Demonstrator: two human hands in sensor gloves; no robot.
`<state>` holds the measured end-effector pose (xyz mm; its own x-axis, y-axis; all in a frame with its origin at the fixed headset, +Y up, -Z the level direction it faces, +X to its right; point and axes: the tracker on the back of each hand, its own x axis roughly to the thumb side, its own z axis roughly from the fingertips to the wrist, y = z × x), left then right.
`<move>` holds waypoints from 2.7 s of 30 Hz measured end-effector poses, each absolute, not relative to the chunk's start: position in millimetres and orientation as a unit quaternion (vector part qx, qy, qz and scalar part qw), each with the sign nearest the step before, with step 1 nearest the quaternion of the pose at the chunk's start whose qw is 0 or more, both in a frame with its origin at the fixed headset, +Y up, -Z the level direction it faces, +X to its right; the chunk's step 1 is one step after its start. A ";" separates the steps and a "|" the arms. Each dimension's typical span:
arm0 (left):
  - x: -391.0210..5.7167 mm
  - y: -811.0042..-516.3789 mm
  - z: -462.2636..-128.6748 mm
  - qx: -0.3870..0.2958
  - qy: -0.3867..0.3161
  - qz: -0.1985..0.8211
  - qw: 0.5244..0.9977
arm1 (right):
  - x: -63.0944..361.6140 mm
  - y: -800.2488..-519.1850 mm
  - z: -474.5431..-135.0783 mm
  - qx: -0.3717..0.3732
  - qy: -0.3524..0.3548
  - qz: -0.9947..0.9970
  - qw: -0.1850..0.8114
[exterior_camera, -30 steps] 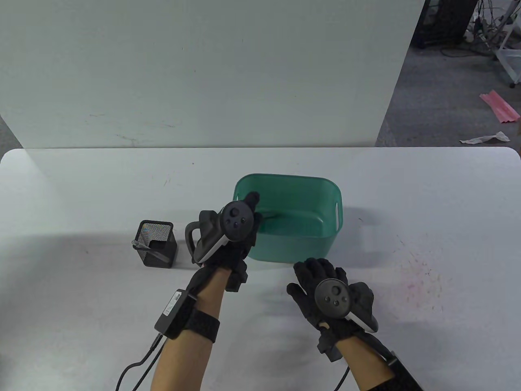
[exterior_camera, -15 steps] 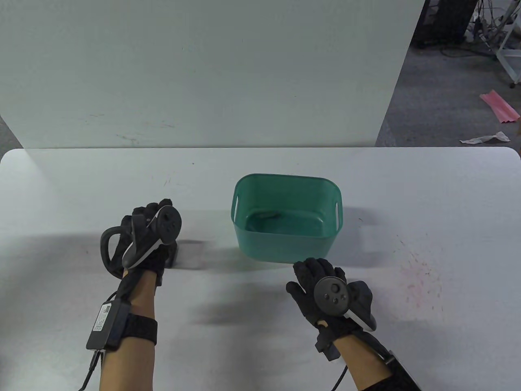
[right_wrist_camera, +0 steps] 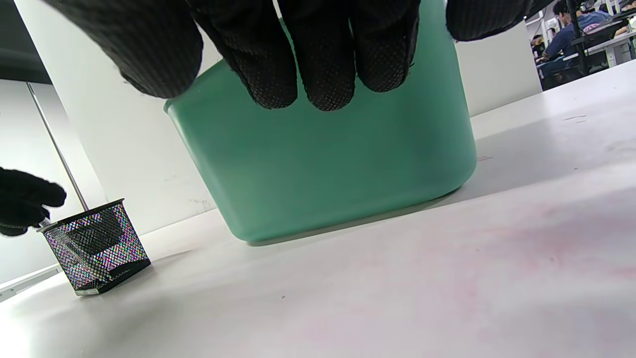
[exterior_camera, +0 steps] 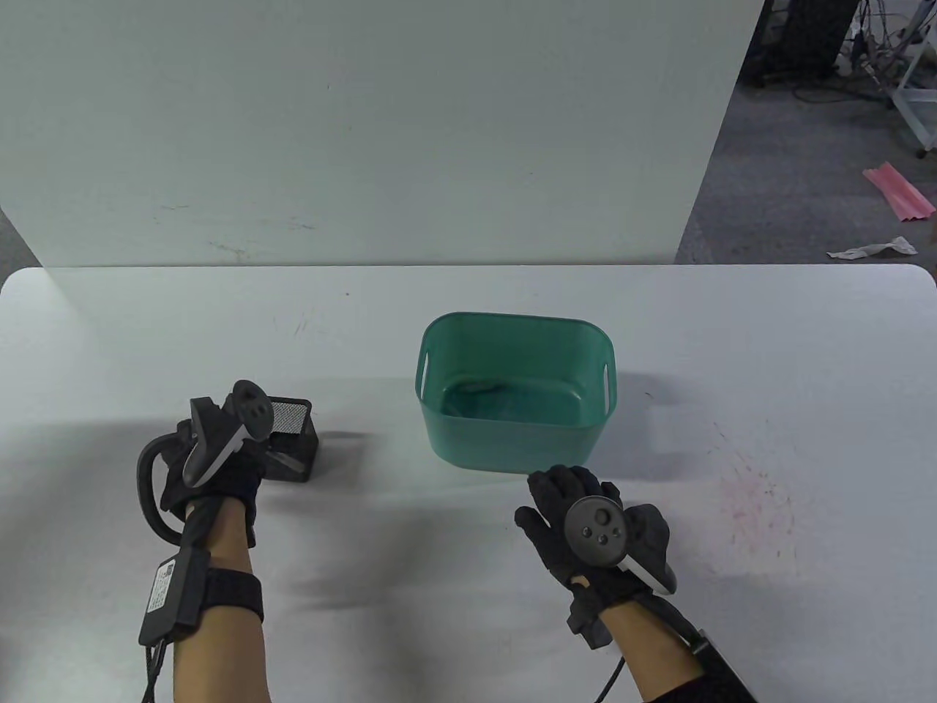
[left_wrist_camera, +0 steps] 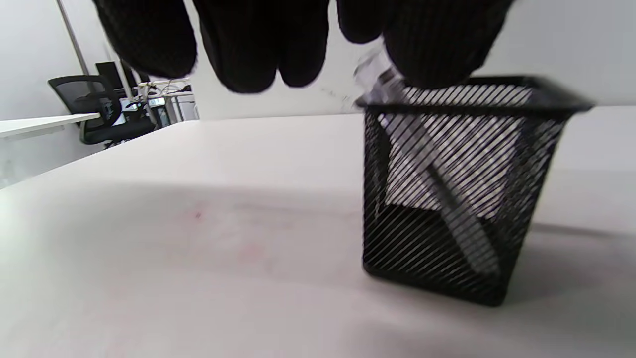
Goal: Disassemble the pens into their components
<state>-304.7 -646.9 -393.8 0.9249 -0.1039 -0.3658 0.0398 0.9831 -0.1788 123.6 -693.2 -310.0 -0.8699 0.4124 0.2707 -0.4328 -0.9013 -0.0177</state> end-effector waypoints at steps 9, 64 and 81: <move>-314.1 -652.5 -395.2 -0.076 0.181 0.012 0.981 | 122.8 -695.5 -310.5 0.129 -0.028 0.966 0.222; -201.5 -680.7 -307.3 -0.020 -0.146 0.438 0.887 | 119.7 -703.4 -314.7 0.195 0.053 0.853 0.481; -195.2 -686.1 -309.6 -0.061 -0.164 0.450 0.876 | 112.5 -713.9 -315.0 0.152 0.127 0.802 0.563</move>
